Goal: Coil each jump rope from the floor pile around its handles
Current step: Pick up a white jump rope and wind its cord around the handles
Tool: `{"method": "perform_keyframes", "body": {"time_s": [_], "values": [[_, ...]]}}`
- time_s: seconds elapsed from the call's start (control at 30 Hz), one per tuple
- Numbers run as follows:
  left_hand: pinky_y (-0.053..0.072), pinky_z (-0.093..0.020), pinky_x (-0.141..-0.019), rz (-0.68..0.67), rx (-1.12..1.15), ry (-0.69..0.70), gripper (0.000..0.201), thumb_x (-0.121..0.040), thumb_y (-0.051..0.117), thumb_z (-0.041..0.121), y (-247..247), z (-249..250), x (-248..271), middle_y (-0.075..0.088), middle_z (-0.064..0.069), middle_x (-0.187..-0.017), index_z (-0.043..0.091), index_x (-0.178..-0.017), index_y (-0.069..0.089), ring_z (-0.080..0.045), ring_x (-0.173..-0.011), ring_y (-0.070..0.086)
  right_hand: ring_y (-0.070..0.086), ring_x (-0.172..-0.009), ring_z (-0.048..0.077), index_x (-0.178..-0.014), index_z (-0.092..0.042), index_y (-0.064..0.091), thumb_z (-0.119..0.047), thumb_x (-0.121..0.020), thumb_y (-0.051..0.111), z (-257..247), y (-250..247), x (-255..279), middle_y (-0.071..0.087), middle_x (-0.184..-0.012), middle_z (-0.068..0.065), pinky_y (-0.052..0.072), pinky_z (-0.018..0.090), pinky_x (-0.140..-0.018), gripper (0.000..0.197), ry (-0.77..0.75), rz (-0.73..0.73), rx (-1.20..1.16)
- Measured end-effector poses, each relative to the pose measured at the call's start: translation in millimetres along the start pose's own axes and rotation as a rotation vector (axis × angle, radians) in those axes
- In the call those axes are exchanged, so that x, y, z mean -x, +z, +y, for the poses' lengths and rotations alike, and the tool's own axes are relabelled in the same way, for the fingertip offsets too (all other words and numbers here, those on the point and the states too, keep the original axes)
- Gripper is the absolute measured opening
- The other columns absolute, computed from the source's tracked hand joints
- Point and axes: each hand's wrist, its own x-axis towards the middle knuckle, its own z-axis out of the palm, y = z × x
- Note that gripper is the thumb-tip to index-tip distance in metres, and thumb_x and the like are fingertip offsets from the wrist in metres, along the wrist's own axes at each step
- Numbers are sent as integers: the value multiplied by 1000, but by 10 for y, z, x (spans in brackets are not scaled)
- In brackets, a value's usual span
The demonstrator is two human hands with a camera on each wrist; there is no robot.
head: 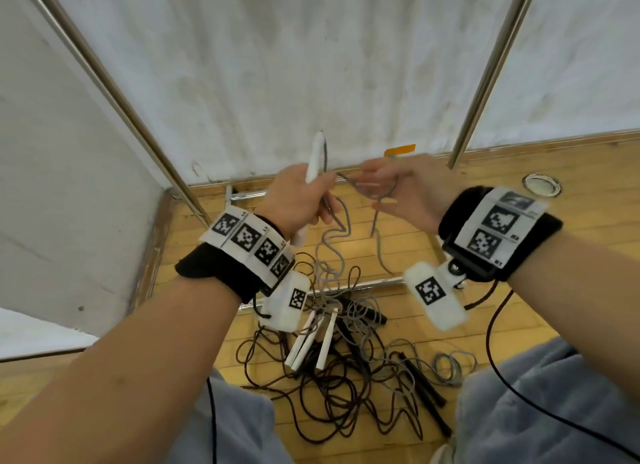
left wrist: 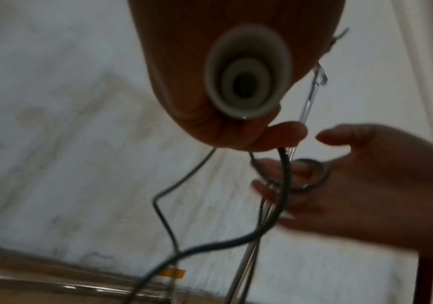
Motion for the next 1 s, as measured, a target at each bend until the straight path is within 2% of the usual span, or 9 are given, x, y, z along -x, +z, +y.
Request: {"method": "perform_keyframes", "body": {"time_s": [0.13,0.2,0.3,0.47,0.6,0.7,0.8,0.93,1.0], "values": [[38,-20,-37,65,386,-54,18,-99,48,17,-85,169,43,62,1,-51,9,-82,51,-12,-38,52,52,-114,15,-121,-12,56,0,-85,50,259,134,48,59,-124,4,37,36,-99,39,83,-182,333],[39,-19,-38,58,493,-85,18,-99,49,19,-147,230,66,61,2,-52,10,-83,50,-11,-39,51,49,-120,14,-129,-16,52,-10,-87,58,391,172,51,56,-130,2,36,38,-105,43,90,-198,548],[39,-17,-39,42,594,-110,20,-100,46,22,-219,290,84,60,3,-53,12,-82,49,-9,-39,49,49,-120,14,-129,-26,51,-33,-86,64,532,199,60,54,-129,-4,38,33,-100,46,9,-168,808],[40,-14,-42,1,779,-134,25,-100,45,25,-288,346,97,58,5,-53,16,-77,49,-7,-42,50,55,-108,16,-134,-18,40,-35,-82,69,620,220,-20,56,-120,-1,43,31,-87,61,22,-93,832],[44,-16,-44,76,869,-129,25,-101,45,25,-352,350,73,60,4,-56,15,-78,49,-9,-47,54,63,-72,16,-98,-12,60,-10,-94,52,582,190,-51,67,-77,4,52,37,-77,9,143,-228,851],[45,-18,-44,218,823,-134,21,-101,45,23,-416,312,37,59,2,-56,13,-83,48,-10,-47,57,63,-74,14,-86,-14,61,-10,-96,47,398,157,-44,67,-81,2,53,27,-68,18,99,-196,769],[44,-17,-43,184,883,-165,25,-100,47,21,-442,318,62,55,3,-54,13,-77,50,-10,-45,53,66,-84,15,-96,-14,59,-16,-94,55,174,82,-65,68,-98,4,55,31,-76,6,29,-133,588],[46,-15,-46,-15,937,-120,26,-99,46,23,-393,433,154,57,5,-56,14,-75,51,-9,-47,55,57,-109,12,-133,-21,42,-34,-84,67,120,93,-110,57,-120,-8,50,33,-90,57,-16,-136,774],[47,-14,-46,-93,941,-106,25,-100,44,23,-346,485,200,57,5,-56,14,-77,51,-9,-47,55,56,-108,9,-133,-24,44,-41,-82,67,218,180,-124,58,-115,-12,46,30,-91,59,-64,-163,845]]}}
